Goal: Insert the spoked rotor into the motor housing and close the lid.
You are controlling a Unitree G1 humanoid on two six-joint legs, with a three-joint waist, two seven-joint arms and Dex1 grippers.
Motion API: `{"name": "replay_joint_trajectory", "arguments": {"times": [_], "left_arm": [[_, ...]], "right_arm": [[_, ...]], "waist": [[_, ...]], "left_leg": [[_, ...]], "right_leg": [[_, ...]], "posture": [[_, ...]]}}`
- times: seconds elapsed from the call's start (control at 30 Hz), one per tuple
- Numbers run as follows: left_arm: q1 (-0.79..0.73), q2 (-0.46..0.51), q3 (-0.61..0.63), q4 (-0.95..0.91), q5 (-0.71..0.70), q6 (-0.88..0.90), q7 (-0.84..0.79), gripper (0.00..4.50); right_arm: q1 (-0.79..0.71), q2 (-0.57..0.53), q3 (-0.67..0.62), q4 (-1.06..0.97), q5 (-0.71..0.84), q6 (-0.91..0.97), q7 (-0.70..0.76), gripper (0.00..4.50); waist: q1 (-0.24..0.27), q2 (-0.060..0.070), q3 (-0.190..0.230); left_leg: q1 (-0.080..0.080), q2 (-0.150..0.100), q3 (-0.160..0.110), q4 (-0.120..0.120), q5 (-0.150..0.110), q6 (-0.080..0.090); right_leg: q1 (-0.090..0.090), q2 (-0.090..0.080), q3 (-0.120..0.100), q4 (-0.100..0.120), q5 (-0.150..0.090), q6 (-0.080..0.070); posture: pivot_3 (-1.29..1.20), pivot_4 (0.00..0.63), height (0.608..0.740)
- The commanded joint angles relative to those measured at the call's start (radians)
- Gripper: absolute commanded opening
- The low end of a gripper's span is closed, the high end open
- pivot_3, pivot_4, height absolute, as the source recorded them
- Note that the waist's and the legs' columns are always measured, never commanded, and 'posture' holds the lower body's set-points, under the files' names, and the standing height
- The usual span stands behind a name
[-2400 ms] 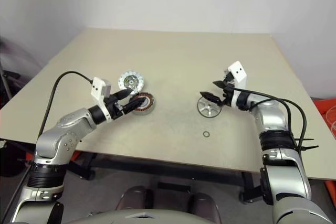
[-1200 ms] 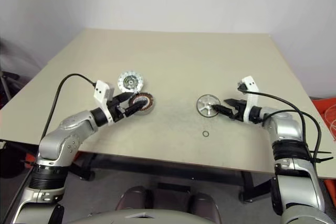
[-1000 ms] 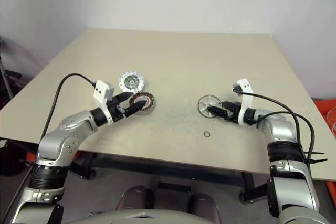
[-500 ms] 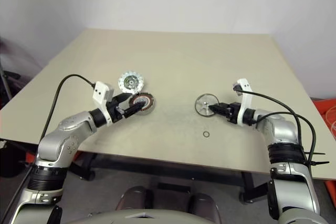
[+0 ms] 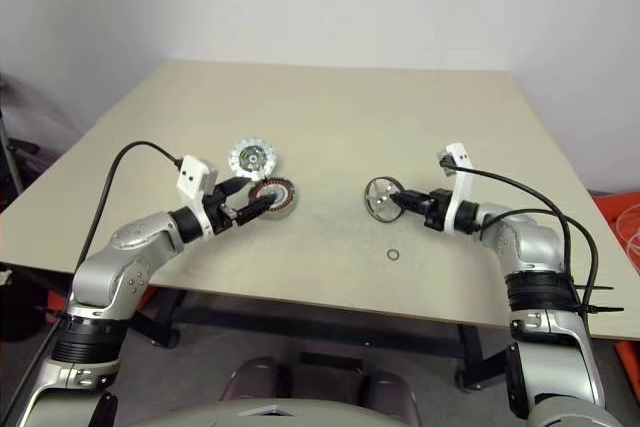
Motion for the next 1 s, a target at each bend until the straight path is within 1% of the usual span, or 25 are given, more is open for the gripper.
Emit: {"name": "replay_joint_trajectory", "arguments": {"times": [0.03, 0.27, 0.33, 0.37, 0.43, 0.5, 0.6, 0.77, 0.9, 1.0], "left_arm": [[-0.015, 0.005, 0.008, -0.02, 0.001, -0.019, -0.005, 4.39], [-0.01, 0.003, 0.003, -0.024, 0.002, -0.017, -0.003, 4.39], [-0.008, 0.005, 0.001, -0.025, 0.003, -0.017, -0.004, 4.39], [-0.007, 0.005, 0.001, -0.026, 0.004, -0.017, -0.004, 4.39], [-0.005, 0.006, 0.001, -0.028, 0.004, -0.016, -0.004, 4.39], [-0.003, 0.007, -0.001, -0.028, 0.006, -0.016, -0.003, 4.39], [0.005, 0.007, -0.006, -0.036, 0.009, -0.015, -0.002, 4.39], [0.012, 0.009, -0.004, -0.05, 0.009, -0.01, 0.0, 4.39], [0.016, 0.012, -0.006, -0.053, 0.011, -0.011, -0.001, 4.39], [0.016, 0.01, -0.01, -0.052, 0.015, -0.013, -0.002, 4.39]], "right_arm": [[-0.037, 0.033, -0.021, -0.02, 0.031, 0.058, -0.056, 0.39], [-0.104, 0.153, -0.07, -0.043, 0.129, 0.209, -0.14, 0.39], [-0.135, 0.2, -0.099, -0.027, 0.167, 0.258, -0.176, 0.39], [-0.149, 0.223, -0.116, -0.019, 0.186, 0.283, -0.197, 0.39], [-0.167, 0.257, -0.138, -0.011, 0.208, 0.318, -0.232, 0.39], [-0.182, 0.29, -0.148, -0.001, 0.218, 0.336, -0.262, 0.39], [-0.21, 0.339, -0.182, 0.039, 0.232, 0.352, -0.329, 0.39], [-0.26, 0.406, -0.248, 0.174, 0.209, 0.321, -0.473, 0.39], [-0.274, 0.429, -0.245, 0.216, 0.187, 0.286, -0.516, 0.39], [-0.275, 0.432, -0.233, 0.223, 0.175, 0.263, -0.518, 0.39]], "waist": [[-0.003, 0.0, 0.0], [-0.003, 0.001, 0.0], [-0.001, 0.001, -0.001], [-0.001, 0.001, -0.001], [0.0, 0.001, -0.001], [0.002, 0.001, -0.001], [0.003, 0.001, -0.001], [0.001, 0.001, -0.001], [0.0, 0.001, -0.001], [0.0, 0.001, -0.001]], "left_leg": [[0.0, 0.0, 0.0, 0.0, 0.0, 0.0], [-0.003, 0.002, 0.0, -0.006, 0.002, -0.003], [-0.009, 0.002, 0.0, -0.007, 0.002, -0.003], [-0.013, 0.002, 0.0, -0.007, 0.002, -0.003], [-0.021, 0.002, 0.0, -0.006, 0.003, -0.005], [-0.022, 0.002, 0.0, -0.006, 0.003, -0.005], [-0.022, 0.002, 0.0, -0.006, 0.003, -0.005], [-0.019, 0.002, 0.0, -0.006, 0.004, -0.008], [-0.018, 0.002, 0.0, -0.007, 0.005, -0.009], [-0.018, 0.002, 0.0, -0.007, 0.005, -0.009]], "right_leg": [[0.0, 0.0, 0.0, 0.0, 0.0, 0.0], [-0.007, 0.003, 0.0, 0.002, 0.001, -0.001], [-0.012, 0.003, 0.0, 0.002, 0.002, -0.004], [-0.016, 0.003, 0.0, 0.003, 0.004, -0.008], [-0.022, 0.003, 0.0, 0.003, 0.006, -0.011], [-0.023, 0.003, 0.0, 0.003, 0.006, -0.011], [-0.023, 0.003, 0.0, 0.003, 0.006, -0.011], [-0.021, 0.003, 0.0, 0.003, 0.006, -0.01], [-0.021, 0.003, 0.0, 0.004, 0.005, -0.01], [-0.021, 0.003, 0.0, 0.004, 0.006, -0.01]], "posture": [[0.0, 0.0, 0.74], [0.0, 0.0, 0.74], [0.0, 0.0, 0.74], [0.0, 0.0, 0.74], [0.0, 0.0, 0.74], [0.0, 0.0, 0.74], [0.0, 0.0, 0.74], [0.0, 0.0, 0.74], [0.0, 0.0, 0.74], [0.0, 0.0, 0.74]]}}
